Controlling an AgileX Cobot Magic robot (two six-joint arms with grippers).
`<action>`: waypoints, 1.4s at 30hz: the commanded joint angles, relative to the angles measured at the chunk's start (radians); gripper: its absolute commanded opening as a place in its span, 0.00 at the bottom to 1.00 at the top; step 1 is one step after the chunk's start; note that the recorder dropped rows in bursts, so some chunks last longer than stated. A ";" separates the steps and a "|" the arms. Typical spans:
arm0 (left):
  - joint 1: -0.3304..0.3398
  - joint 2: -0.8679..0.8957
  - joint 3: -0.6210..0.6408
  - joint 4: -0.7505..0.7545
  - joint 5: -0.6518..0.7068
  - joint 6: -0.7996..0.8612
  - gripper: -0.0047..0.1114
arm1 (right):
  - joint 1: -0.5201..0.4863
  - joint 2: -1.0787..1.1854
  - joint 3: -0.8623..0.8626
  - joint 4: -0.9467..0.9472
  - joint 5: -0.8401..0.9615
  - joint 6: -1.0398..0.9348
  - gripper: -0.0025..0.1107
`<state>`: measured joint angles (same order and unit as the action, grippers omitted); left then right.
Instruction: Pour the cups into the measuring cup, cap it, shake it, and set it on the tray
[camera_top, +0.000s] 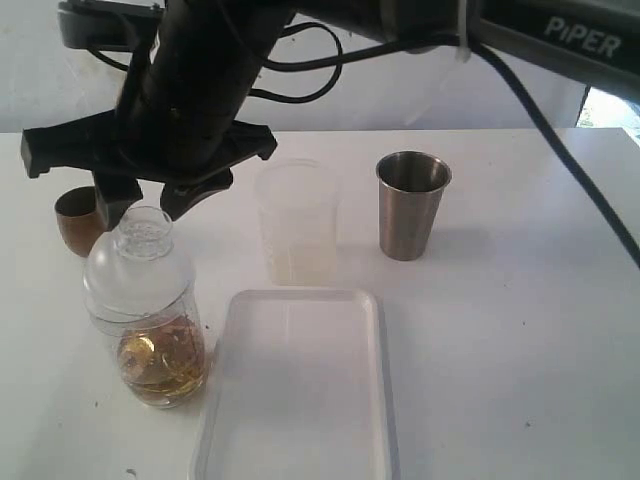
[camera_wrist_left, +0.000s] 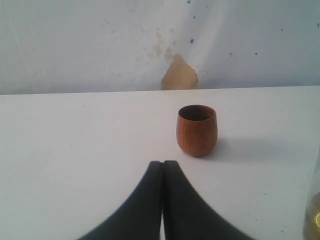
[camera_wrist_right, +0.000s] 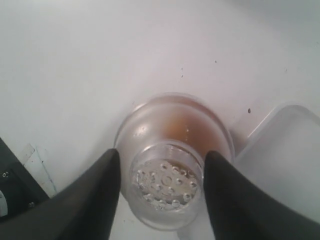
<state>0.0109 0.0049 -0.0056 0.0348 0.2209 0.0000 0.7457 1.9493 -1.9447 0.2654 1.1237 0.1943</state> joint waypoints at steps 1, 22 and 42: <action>0.004 -0.005 0.006 0.001 -0.011 0.000 0.04 | 0.002 0.001 -0.008 0.007 -0.017 0.000 0.45; 0.004 -0.005 0.006 0.001 -0.011 0.000 0.04 | 0.002 -0.033 -0.010 -0.037 -0.085 -0.010 0.42; 0.004 -0.005 0.006 0.001 -0.011 0.000 0.04 | 0.002 -0.018 -0.007 -0.091 0.097 0.008 0.02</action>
<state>0.0109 0.0049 -0.0056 0.0348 0.2209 0.0000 0.7477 1.9314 -1.9505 0.1635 1.2176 0.2148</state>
